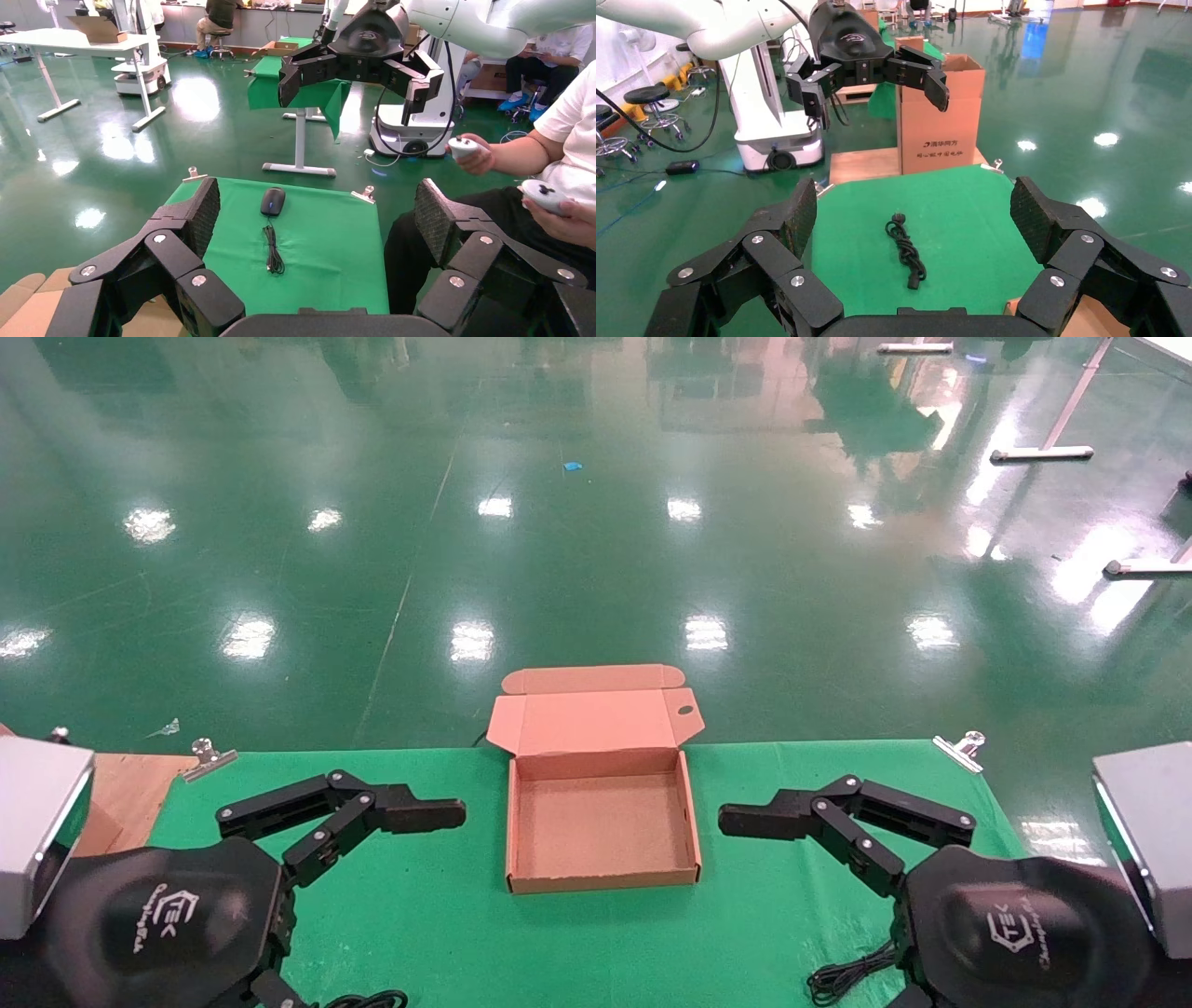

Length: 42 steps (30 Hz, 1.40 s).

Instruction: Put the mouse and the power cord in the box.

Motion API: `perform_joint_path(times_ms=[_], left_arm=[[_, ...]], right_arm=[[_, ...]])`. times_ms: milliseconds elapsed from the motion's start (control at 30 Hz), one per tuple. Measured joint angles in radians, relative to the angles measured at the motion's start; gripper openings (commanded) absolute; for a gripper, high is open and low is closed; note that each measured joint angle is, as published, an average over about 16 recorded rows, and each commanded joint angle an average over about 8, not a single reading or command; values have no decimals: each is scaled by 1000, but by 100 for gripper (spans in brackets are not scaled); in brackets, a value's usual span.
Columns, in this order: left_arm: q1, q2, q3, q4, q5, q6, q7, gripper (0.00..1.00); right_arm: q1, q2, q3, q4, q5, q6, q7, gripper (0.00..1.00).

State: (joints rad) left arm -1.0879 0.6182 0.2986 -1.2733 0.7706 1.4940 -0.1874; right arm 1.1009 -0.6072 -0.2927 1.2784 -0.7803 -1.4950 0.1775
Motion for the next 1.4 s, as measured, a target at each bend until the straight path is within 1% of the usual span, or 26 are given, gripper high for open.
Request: perform_joint_path(times_ms=[100, 167, 267, 400, 633, 833, 933, 1033, 1200, 1400], left_arm=[[-12, 9, 20, 18, 42, 2, 5, 100], [-23, 15, 38, 36, 81, 6, 13, 100], [-42, 24, 70, 73, 154, 13, 31, 100], [-74, 40, 123, 147, 273, 23, 70, 100], [-147, 71, 219, 322, 499, 35, 174, 100], [-222, 122, 296, 501, 680, 7, 273, 100], [-257, 158, 328, 591, 752, -19, 319, 100], [-287, 197, 354, 679, 810, -49, 362, 100], [-325, 261, 384, 812, 874, -100, 427, 100], [-361, 323, 403, 943, 912, -150, 491, 100]], right_arm=[[32, -2, -22, -9, -66, -5, -13, 100], [61, -6, -46, -16, -131, -10, -25, 100], [113, -21, -92, -34, -254, -17, -50, 100], [191, -56, -169, -73, -452, -23, -100, 100], [299, -149, -313, -179, -796, 1, -228, 100], [339, -230, -399, -309, -990, 61, -361, 100], [348, -265, -430, -379, -1057, 99, -426, 100], [353, -297, -451, -453, -1100, 137, -484, 100], [364, -348, -471, -577, -1139, 197, -575, 100], [386, -408, -481, -720, -1159, 259, -668, 100]])
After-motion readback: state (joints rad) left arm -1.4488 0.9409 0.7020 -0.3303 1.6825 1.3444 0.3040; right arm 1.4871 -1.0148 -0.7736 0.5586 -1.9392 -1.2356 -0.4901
